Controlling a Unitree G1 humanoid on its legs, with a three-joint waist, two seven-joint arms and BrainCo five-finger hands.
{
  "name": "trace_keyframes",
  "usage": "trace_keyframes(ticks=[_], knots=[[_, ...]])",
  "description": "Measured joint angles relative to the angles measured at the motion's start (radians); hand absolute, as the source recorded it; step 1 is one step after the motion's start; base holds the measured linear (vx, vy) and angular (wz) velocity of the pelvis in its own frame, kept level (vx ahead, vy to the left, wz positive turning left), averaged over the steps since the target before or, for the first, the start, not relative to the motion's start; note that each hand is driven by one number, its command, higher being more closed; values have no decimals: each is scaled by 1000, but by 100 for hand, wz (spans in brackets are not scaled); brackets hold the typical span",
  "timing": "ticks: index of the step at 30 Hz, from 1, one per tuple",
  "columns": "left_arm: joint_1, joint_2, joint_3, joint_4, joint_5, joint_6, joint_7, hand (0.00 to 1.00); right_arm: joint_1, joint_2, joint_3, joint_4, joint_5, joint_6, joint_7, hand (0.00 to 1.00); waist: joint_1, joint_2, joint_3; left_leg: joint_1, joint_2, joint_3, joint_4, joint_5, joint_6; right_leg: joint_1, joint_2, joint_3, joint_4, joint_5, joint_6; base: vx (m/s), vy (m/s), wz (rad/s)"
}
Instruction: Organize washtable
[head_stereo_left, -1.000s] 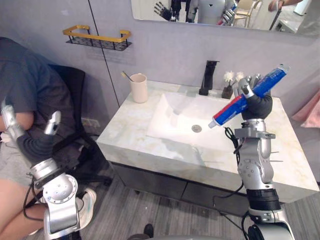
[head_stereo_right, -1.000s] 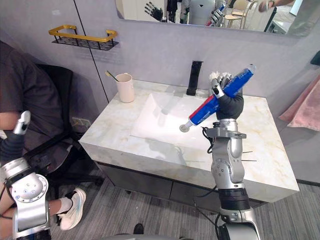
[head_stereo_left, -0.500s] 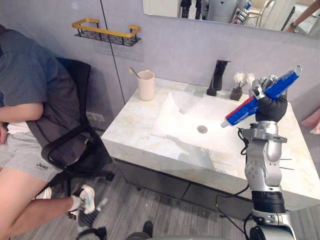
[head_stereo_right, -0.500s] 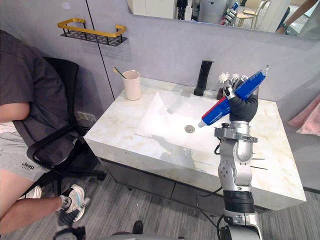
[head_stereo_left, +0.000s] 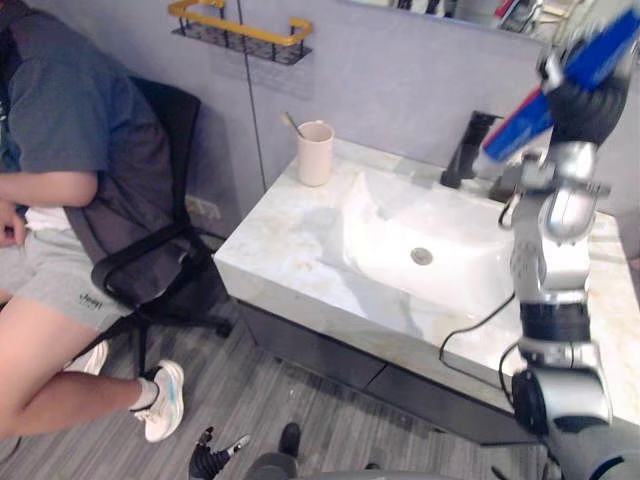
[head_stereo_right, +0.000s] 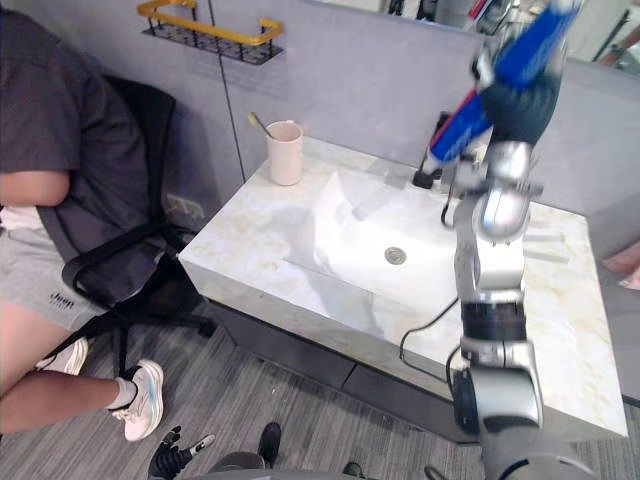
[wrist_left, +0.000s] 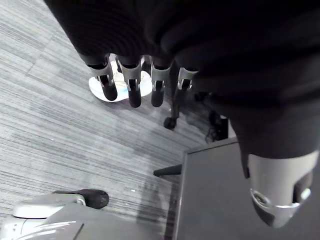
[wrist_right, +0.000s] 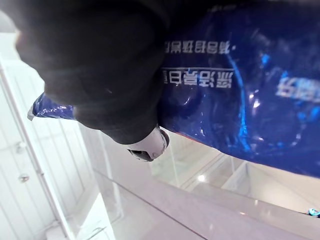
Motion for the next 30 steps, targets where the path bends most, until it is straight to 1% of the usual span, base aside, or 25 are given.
trace_keyframes(ticks=[1,3,4,5,7,8,10,13,14,16,17,19,21,24,26,27,28,30], knots=[[-12,6,-7,0,-3,-1,0,0,-53,-5,18,30,-14,1,-16,100,18,-4,6,-19,1,-11,0,4,-2,-13,3,-10,-4,0,0,29,-36,32],[-34,6,-10,-2,-4,-6,1,0,-133,-17,47,89,-24,3,-29,100,23,-4,28,-38,0,-29,3,11,-5,-18,6,-35,-8,0,-1,18,-30,32],[-42,7,-15,-8,-5,-18,2,0,-181,-21,70,128,-33,5,-41,100,35,-6,43,-52,0,-37,5,16,-2,-28,7,-48,-8,0,-1,1,-19,24],[-57,8,-24,-9,-5,-21,2,0,-229,-28,80,170,-44,12,-48,100,48,-4,54,-71,0,-50,6,20,-3,-44,9,-53,-8,1,-1,-3,-17,20],[-77,12,-38,-16,-8,-24,2,0,-303,-43,103,235,-53,28,-70,100,56,-4,83,-93,-2,-63,6,31,-5,-56,10,-71,-8,1,-1,-11,-12,26],[-88,15,-48,-17,-9,-24,2,0,-337,-49,112,268,-54,38,-82,100,66,-6,94,-111,-2,-76,6,32,-6,-69,12,-83,-8,1,-1,-12,-12,24],[-109,17,-55,-19,-22,-32,3,0,-384,-65,124,317,-55,45,-94,100,77,-4,123,-125,-3,-85,7,39,-8,-78,14,-98,-9,1,-1,-4,-14,22],[-124,21,-57,-19,-44,-40,5,0,-453,-78,160,387,-86,69,-121,100,82,-4,142,-162,-3,-106,7,47,-12,-105,19,-112,-11,1,-1,2,-12,17],[-131,20,-59,-18,-48,-41,5,0,-478,-84,180,413,-97,78,-125,100,96,-3,162,-164,-2,-107,7,48,-13,-105,20,-114,-13,0,-1,5,-4,4],[-138,22,-77,-17,-68,-41,8,0,-489,-92,194,435,-120,87,-125,100,101,-3,163,-177,-3,-111,7,48,-13,-115,21,-122,-16,0,-2,11,-2,6],[-140,22,-89,-18,-85,-47,15,0,-497,-96,205,450,-132,90,-129,100,102,-2,173,-183,-5,-121,7,49,-14,-115,21,-134,-22,0,-2,27,-2,12],[-140,24,-93,-17,-88,-51,24,0,-517,-99,226,480,-132,92,-141,100,102,0,183,-189,-6,-128,7,49,-14,-118,22,-136,-26,0,-2,22,3,9],[-140,23,-98,-17,-95,-57,25,0,-542,-106,236,518,-144,113,-150,100,105,7,194,-198,-7,-133,7,49,-15,-121,23,-141,-30,0,-1,21,15,9],[-146,24,-108,-15,-97,-61,28,0,-559,-127,254,524,-165,114,-163,100,108,17,216,-206,-9,-140,7,49,-15,-123,24,-154,-34,-1,-2,7,11,7],[-159,27,-123,-7,-123,-61,28,0,-584,-142,271,531,-171,114,-164,100,111,26,224,-225,-9,-151,7,51,-18,-140,26,-160,-34,-1,-2,5,16,7],[-163,26,-124,-6,-124,-61,28,0,-590,-146,271,536,-171,114,-164,100,113,28,227,-229,-10,-153,7,51,-18,-142,26,-162,-34,-1,-2,19,20,5],[-172,26,-131,-6,-130,-62,28,0,-602,-155,271,550,-171,114,-166,100,125,30,231,-232,-10,-155,8,51,-18,-144,26,-162,-35,-2,-2,29,22,9],[-178,26,-135,-5,-131,-65,28,0,-609,-161,271,557,-171,115,-166,100,128,31,232,-236,-15,-165,8,51,-18,-145,24,-171,-35,-8,0,44,26,15]])
